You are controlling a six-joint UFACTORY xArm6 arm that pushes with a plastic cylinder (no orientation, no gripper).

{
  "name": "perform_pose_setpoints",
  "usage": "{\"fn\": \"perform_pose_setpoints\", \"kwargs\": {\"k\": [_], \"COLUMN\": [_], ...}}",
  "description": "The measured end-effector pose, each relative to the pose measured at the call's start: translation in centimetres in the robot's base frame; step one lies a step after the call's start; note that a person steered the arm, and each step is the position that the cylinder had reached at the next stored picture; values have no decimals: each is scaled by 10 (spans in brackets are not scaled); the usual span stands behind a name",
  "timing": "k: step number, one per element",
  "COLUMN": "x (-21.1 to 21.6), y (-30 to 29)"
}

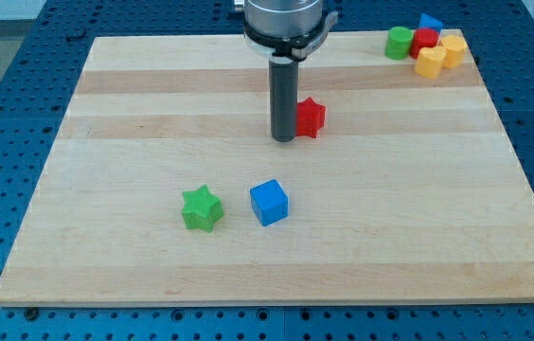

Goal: Slide the red star towards the top left

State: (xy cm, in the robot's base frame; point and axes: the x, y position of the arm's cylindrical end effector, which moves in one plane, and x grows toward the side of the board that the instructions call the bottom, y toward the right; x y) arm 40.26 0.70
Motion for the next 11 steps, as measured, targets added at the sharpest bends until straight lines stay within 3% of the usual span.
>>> {"fn": "perform_pose_setpoints", "kwargs": {"k": [4,6,9,11], "x": [-51,9,-16,-64], "y": [73,72,109,119]}}
